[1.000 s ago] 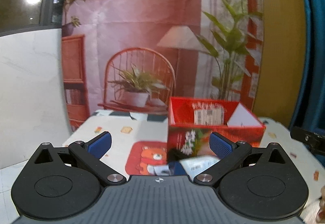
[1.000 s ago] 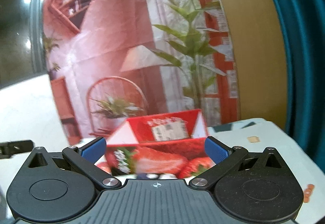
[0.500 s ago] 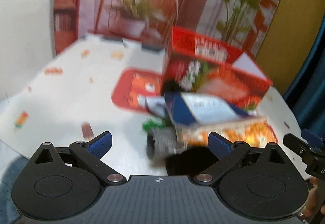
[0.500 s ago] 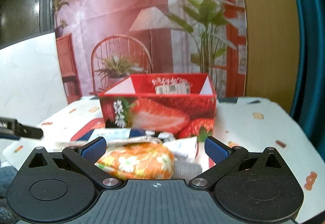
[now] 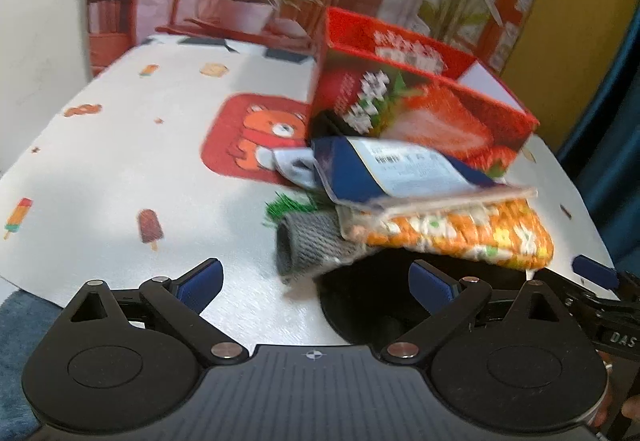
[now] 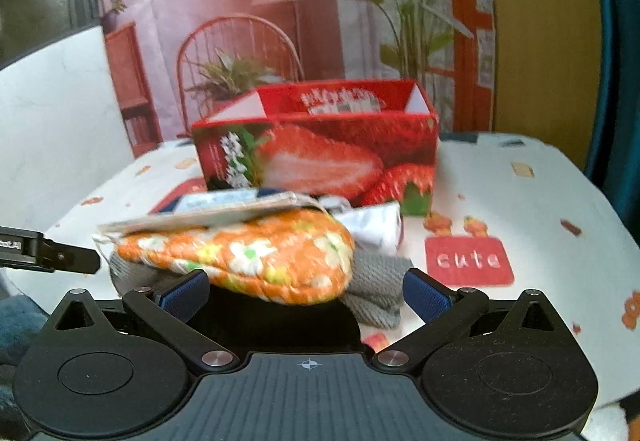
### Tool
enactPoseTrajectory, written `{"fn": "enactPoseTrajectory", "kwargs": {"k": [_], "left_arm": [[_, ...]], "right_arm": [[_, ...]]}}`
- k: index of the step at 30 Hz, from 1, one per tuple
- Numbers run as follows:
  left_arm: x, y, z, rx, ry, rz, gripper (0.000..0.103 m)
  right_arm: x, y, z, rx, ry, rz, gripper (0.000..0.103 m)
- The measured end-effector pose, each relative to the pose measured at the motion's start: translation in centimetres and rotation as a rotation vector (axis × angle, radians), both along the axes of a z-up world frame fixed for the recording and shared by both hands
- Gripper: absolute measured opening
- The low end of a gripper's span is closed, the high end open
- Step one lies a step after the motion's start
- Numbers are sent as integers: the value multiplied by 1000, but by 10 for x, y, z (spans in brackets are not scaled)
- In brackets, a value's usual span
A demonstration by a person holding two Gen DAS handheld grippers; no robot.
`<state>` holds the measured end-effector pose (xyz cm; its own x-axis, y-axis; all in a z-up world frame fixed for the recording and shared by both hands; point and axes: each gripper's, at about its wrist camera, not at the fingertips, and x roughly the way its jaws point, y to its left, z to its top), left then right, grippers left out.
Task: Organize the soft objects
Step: 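Move both grippers down toward the black eye mask under the soft pile, then close the right gripper on the black eye mask while the left gripper approaches it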
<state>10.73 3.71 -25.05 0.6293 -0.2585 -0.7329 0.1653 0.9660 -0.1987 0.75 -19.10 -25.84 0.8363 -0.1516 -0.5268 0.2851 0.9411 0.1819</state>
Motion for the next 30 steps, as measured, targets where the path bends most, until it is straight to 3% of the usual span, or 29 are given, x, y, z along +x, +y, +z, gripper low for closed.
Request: {"fn": "enactPoseTrajectory", "kwargs": {"k": [3,5,14,21,27,30], "left_arm": [[3,-8,-10,16,31,-34,94],[6,-12,-16,29,40,-50,84],[19,-29,-34,19,57,-177,81],[29,-24,-25,-35,101,-162,80],[30,-45,-17,119,20,-255,82],[33,-49,-26,134,16,-255,82]], "right_arm": [[4,-3,-9,35,44,1,103],[7,-4,-14,47,70,4,102],[18,-12,-33,65,121,-3,96],[20,-21,-42,101,150,-17,91],[21,-15,-42,95,155,8,91],[22,-16,-43,94,162,11,91]]}}
